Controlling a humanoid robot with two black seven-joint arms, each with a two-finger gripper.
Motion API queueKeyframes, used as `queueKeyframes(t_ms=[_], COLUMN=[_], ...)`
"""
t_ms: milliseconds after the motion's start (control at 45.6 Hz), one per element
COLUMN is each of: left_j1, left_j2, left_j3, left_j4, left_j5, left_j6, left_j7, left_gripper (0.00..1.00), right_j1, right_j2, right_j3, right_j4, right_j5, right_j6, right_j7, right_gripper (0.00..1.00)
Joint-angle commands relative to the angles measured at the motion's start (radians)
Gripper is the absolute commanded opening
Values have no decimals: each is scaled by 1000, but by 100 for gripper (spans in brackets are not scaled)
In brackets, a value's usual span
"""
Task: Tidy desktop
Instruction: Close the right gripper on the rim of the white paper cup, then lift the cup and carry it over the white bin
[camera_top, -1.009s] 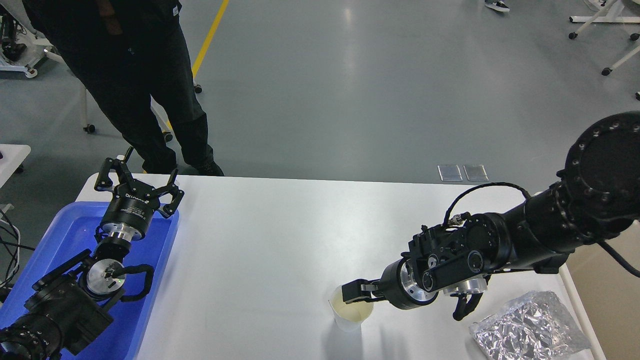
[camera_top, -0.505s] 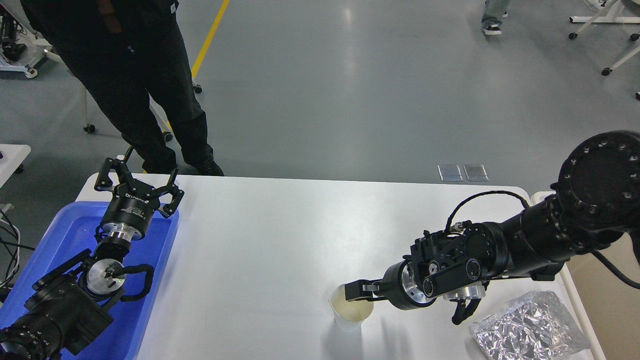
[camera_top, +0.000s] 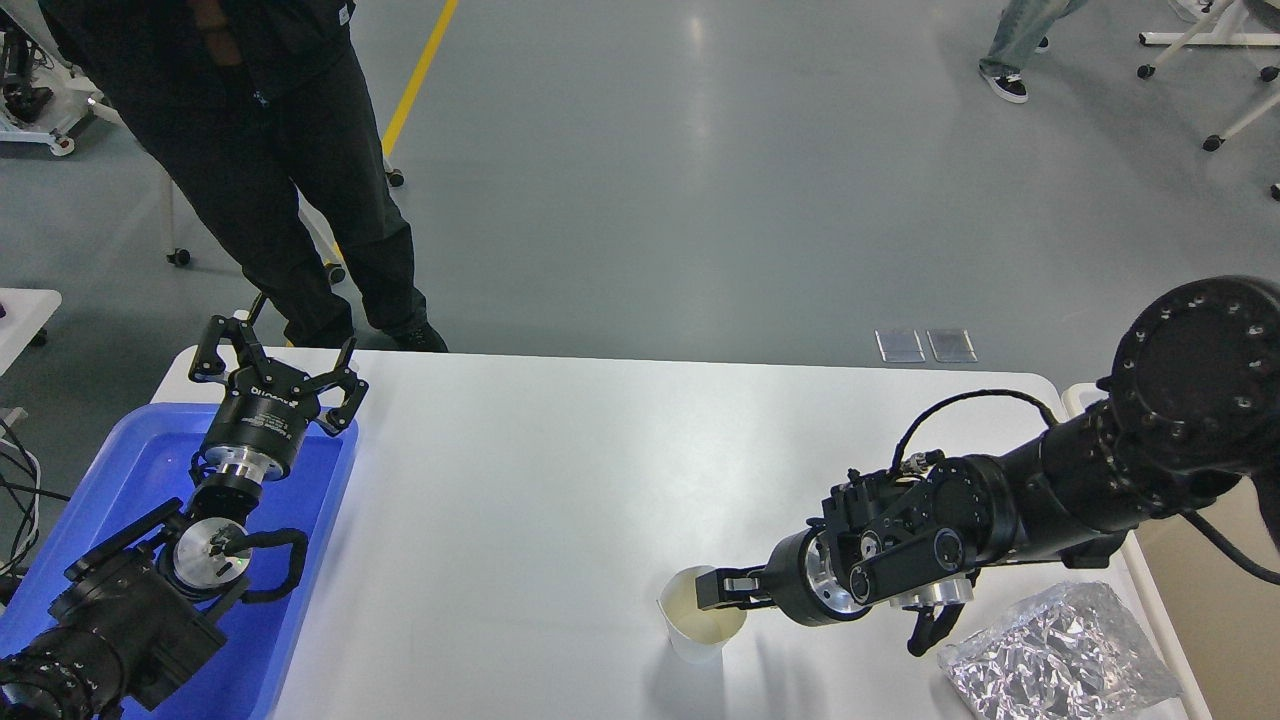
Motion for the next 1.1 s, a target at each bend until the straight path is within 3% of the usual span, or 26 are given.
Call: queueKeyframes(t_ms=[0, 132, 197, 241, 263, 461, 790, 1075], left_j1=[0, 0, 0, 0, 0, 0, 0, 0], left_j2=[0, 0, 0, 0, 0, 0, 0, 0], left_j3=[0, 0, 0, 0, 0, 0, 0, 0], left_j4=[0, 0, 0, 0, 0, 0, 0, 0], left_j5=[1, -1, 1, -1, -1, 1, -1, 1], left_j6=[1, 1, 1, 1, 1, 1, 1, 0], left_j7=[0, 0, 0, 0, 0, 0, 0, 0], left_gripper=[100, 100, 100, 100, 100, 100, 100, 100], right_j1=[-4, -4, -2, 1, 1, 10, 13, 169], right_j2=[0, 0, 0, 0, 0, 0, 0, -78], right_j3=[-10, -21, -21, -24, -26, -47, -49, -55], right_j4=[-4, -4, -4, -4, -4, 2, 10, 169], right_j5=[-5, -11, -13, -14, -16, -22, -15, -10], right_j6=[-1, -1, -12, -20, -23, -37, -52, -47], right_j7=[1, 3, 7, 21, 22, 52, 59, 90], right_gripper=[71, 66, 55, 10, 0, 0, 0, 0])
